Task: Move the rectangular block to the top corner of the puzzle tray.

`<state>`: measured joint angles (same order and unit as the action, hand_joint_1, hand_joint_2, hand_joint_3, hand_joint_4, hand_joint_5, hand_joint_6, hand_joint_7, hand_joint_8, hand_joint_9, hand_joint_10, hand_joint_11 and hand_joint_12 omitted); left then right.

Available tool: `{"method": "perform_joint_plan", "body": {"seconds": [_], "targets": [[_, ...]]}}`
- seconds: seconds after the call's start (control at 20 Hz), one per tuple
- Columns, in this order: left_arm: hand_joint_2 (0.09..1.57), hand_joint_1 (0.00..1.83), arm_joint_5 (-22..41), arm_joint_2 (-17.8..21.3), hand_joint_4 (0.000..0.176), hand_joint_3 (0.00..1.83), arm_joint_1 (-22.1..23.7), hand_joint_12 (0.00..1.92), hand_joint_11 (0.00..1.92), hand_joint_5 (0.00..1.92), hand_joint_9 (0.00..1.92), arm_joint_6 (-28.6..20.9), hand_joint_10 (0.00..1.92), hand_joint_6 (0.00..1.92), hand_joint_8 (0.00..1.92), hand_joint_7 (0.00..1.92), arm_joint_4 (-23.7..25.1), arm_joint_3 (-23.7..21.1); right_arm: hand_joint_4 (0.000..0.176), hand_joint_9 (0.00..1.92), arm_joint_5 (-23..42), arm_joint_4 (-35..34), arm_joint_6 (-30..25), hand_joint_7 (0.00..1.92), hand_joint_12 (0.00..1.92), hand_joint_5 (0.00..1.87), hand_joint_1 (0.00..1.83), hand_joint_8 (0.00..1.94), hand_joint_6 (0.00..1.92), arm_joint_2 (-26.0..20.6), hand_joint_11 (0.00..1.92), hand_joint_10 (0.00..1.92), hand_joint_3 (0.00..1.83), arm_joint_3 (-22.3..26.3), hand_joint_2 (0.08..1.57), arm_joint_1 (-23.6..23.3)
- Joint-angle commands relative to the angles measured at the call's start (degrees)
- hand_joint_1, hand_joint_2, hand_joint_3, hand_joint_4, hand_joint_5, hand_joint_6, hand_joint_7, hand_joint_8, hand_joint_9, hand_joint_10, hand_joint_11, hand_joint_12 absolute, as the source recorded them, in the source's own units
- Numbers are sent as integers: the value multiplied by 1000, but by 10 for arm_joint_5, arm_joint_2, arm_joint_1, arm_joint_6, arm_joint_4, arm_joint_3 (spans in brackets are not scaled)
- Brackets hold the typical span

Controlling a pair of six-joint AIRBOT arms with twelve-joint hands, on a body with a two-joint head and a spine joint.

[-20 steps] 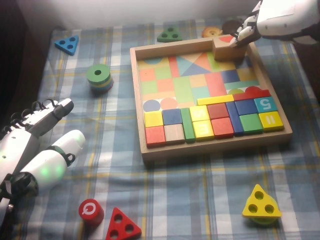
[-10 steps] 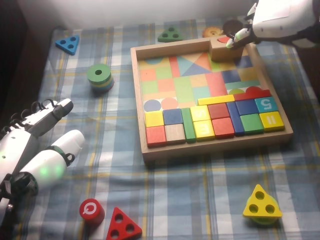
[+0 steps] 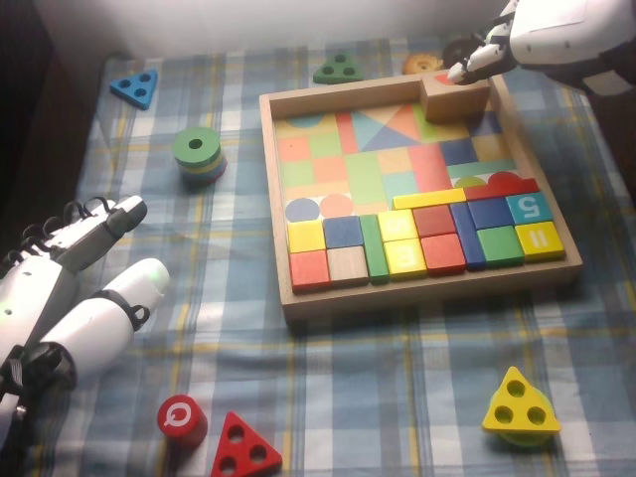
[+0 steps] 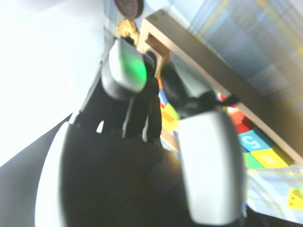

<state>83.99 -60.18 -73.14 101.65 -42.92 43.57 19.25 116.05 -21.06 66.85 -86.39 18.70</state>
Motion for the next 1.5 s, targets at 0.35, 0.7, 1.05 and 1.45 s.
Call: {"method": "perform_joint_plan", "body": {"seconds": [0.35, 0.7, 1.05, 1.45], "targets": [[1390, 189, 60, 2, 20, 0, 1, 401, 0, 357, 185, -6, 5, 3, 2, 250, 27, 3, 0, 1358, -38, -9, 5, 1018, 1921, 347, 1508, 1919, 4, -11, 1443, 1921, 289, 10, 1131, -20], [1392, 163, 61, 3, 21, 0, -1, 312, 0, 337, 166, -7, 3, 1, 2, 232, 27, 3, 0, 1469, -43, -74, 55, 1192, 1921, 500, 1570, 1941, 7, -65, 1526, 1921, 6, 64, 1212, -30], [1404, 135, 64, 2, 31, 1, -4, 372, 0, 331, 169, -13, 1, 1, 0, 228, 26, 3, 0, 1408, -11, -364, 227, 1207, 1921, 475, 1403, 1941, 5, -113, 1482, 1921, 8, 100, 1269, -18], [1391, 152, 67, 2, 27, 0, -5, 410, 0, 347, 178, -15, 1, 0, 0, 235, 26, 3, 0, 1376, 70, -662, 410, 1109, 1921, 437, 1409, 1941, 3, -146, 1491, 1921, 0, 115, 1274, 45]]}}
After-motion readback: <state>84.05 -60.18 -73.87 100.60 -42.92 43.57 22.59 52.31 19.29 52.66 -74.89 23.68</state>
